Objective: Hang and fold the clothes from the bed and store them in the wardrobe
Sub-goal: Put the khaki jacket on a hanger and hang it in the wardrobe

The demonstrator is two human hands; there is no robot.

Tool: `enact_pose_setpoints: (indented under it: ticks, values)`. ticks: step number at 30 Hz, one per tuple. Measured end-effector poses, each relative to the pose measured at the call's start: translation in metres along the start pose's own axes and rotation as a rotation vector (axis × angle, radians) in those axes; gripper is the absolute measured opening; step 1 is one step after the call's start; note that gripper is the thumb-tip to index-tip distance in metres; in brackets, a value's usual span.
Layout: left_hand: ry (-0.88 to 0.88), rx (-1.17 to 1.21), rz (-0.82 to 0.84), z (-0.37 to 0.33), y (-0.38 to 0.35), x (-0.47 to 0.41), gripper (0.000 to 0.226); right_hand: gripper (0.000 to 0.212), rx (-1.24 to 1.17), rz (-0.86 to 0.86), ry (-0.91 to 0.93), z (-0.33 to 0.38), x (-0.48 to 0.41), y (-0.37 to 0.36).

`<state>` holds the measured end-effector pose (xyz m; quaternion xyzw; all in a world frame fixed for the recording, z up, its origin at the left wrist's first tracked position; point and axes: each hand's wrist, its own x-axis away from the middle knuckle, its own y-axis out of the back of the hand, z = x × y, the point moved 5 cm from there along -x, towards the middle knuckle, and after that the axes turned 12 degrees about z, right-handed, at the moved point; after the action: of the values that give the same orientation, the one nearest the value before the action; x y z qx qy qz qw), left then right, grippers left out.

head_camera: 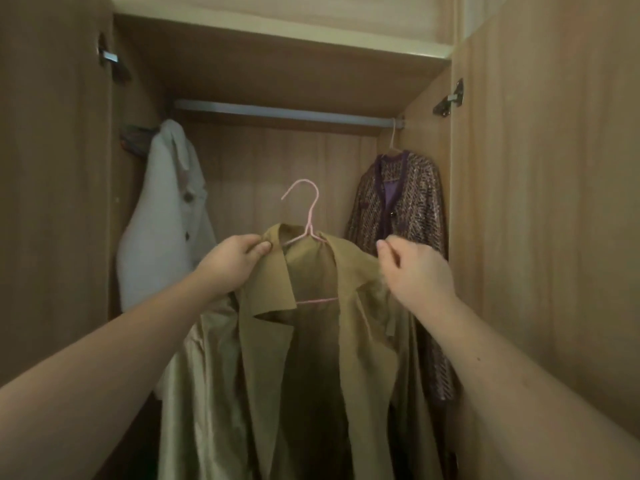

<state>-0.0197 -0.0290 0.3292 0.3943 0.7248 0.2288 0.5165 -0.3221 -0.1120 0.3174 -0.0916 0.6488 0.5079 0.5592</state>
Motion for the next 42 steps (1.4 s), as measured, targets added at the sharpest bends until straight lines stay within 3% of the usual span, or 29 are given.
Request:
enact_pose_setpoints:
  ticks: [1, 2, 5, 7, 10, 14, 16, 20, 25, 27, 30, 33, 36, 39, 42]
  values:
    - [-0.014, 0.048, -0.024, 0.000, 0.002, 0.001, 0.023, 0.027, -0.021, -0.077, 0.052, -0.004, -0.006, 0.007]
    - [-0.028, 0.059, -0.055, -0.002, 0.004, 0.001, 0.023, 0.019, -0.058, -0.033, 0.097, -0.006, -0.014, 0.006]
    - [-0.063, 0.004, -0.091, -0.015, 0.004, 0.002, 0.025, 0.045, -0.185, 0.400, 0.156, -0.002, -0.023, -0.024]
    - [-0.060, -0.019, -0.100, -0.028, 0.001, 0.002, 0.030, 0.043, -0.264, 0.532, 0.136, 0.003, -0.015, -0.040]
    - [-0.028, -0.016, -0.049, -0.043, 0.000, -0.001, 0.036, 0.037, -0.254, 0.401, 0.170, 0.002, -0.009, -0.043]
    - [-0.069, 0.012, 0.342, -0.069, -0.020, -0.004, 0.040, 0.057, -0.313, 0.406, 0.189, 0.001, -0.006, -0.039]
    - [-0.100, 0.041, 0.369, -0.082, -0.028, -0.009, 0.042, 0.050, -0.247, 0.374, 0.291, 0.009, -0.007, -0.037]
    - [-0.164, 0.040, 0.243, -0.080, -0.033, -0.022, 0.034, 0.032, -0.123, 0.254, 0.312, -0.011, -0.022, -0.025]
    - [-0.225, 0.087, 0.112, -0.059, -0.042, -0.040, 0.021, 0.010, -0.142, 0.376, 0.220, -0.053, -0.039, -0.030]
    - [-0.217, 0.069, 0.037, -0.054, -0.046, -0.054, 0.025, 0.021, -0.241, 0.363, 0.185, -0.061, -0.047, -0.032]
    - [-0.246, 0.113, -0.004, -0.047, -0.051, -0.075, 0.027, 0.059, -0.357, 0.411, 0.114, -0.068, -0.065, -0.037]
    - [-0.250, 0.086, -0.076, -0.040, -0.051, -0.102, 0.024, 0.065, -0.194, 0.376, 0.123, -0.064, -0.091, -0.046]
    - [-0.228, 0.007, -0.210, -0.033, -0.049, -0.136, 0.025, 0.044, 0.009, 0.275, 0.100, -0.060, -0.120, -0.053]
    - [-0.273, -0.051, -0.322, -0.028, -0.046, -0.173, 0.032, 0.021, 0.139, 0.299, 0.076, -0.066, -0.153, -0.061]
    - [-0.323, -0.115, -0.337, -0.022, -0.043, -0.221, 0.034, 0.023, 0.380, 0.280, 0.099, -0.070, -0.189, -0.066]
